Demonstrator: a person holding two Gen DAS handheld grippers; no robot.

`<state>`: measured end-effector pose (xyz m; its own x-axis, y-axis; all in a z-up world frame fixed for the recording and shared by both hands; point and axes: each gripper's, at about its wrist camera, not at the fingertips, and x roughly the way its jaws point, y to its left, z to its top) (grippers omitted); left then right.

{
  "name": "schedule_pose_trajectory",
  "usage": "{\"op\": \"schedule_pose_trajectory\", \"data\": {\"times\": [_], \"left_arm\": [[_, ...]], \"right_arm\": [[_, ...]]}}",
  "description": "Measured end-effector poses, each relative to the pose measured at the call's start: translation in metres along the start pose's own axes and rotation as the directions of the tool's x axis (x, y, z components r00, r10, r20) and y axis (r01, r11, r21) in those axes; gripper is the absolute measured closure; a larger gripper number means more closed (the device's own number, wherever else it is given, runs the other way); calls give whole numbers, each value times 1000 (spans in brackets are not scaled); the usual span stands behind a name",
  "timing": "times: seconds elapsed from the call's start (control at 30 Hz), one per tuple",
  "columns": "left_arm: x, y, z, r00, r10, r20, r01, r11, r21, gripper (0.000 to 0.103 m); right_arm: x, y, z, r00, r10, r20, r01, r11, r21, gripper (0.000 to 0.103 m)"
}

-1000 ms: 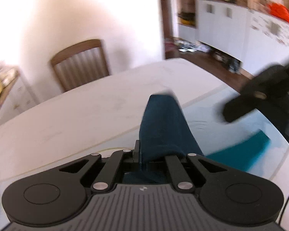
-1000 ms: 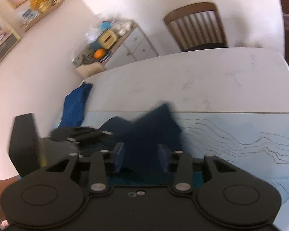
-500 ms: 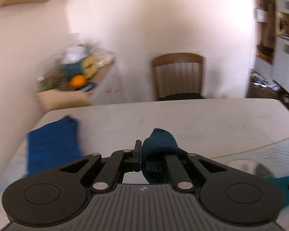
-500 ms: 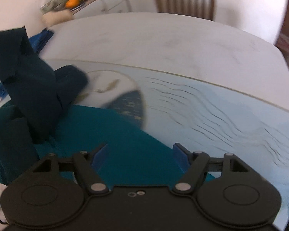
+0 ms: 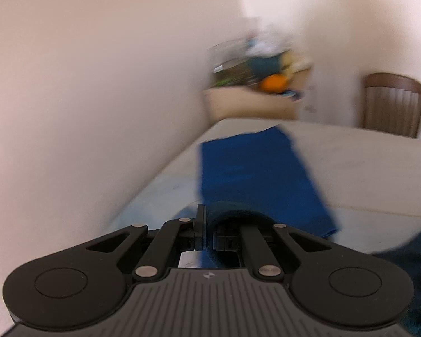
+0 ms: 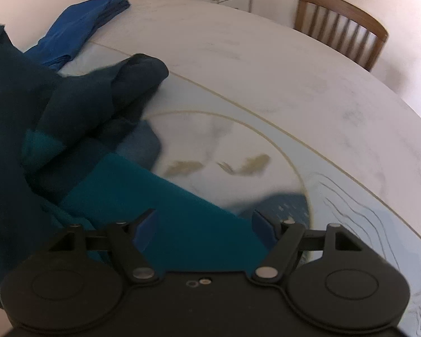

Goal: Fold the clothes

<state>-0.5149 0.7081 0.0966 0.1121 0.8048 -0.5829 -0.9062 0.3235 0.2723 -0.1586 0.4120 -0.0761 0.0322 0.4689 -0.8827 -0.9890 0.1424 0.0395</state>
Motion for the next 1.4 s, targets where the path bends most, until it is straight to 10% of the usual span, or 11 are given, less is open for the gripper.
{"op": "schedule_pose_trajectory", "data": {"times": [0.17, 0.47, 0.57, 0.6, 0.7, 0.9, 1.03, 1.17, 1.3, 1.4], "left_arm": [[6, 30, -29, 993, 79, -88, -80, 997, -4, 100], [7, 7, -41, 995, 1, -100, 2, 1000, 31, 100], [10, -11, -29, 996, -41, -73, 45, 998, 45, 100], [12, -18, -25, 996, -58, -65, 61, 997, 48, 100], [15, -39, -16, 993, -113, -41, 116, 992, 55, 100], [37, -107, 9, 983, -182, 10, 178, 971, 157, 100], [72, -145, 42, 987, -151, 51, 135, 964, 227, 100], [109, -166, 74, 994, -89, 61, 72, 969, 234, 100], [138, -170, 89, 998, -34, 49, 22, 972, 232, 100], [156, -169, 90, 1000, -9, 22, 3, 973, 230, 100]], "right_arm": [[9, 14, 5, 999, 10, -34, -11, 999, -50, 0], [-3, 21, 2, 997, -77, -20, 75, 995, -64, 0], [-15, 5, -5, 992, -126, 7, 126, 992, -13, 67], [-20, -4, -8, 987, -160, 13, 160, 987, 2, 74], [-34, -36, -18, 968, -252, 4, 251, 966, 56, 71], [-52, -111, -46, 896, -438, -79, 445, 880, 169, 23], [-54, -144, -60, 870, -474, -134, 493, 834, 248, 15], [-51, -155, -58, 836, -528, -149, 549, 803, 232, 39], [-49, -180, -43, 749, -640, -170, 662, 716, 224, 49], [-49, -207, -34, 729, -653, -206, 683, 671, 289, 1]]}}
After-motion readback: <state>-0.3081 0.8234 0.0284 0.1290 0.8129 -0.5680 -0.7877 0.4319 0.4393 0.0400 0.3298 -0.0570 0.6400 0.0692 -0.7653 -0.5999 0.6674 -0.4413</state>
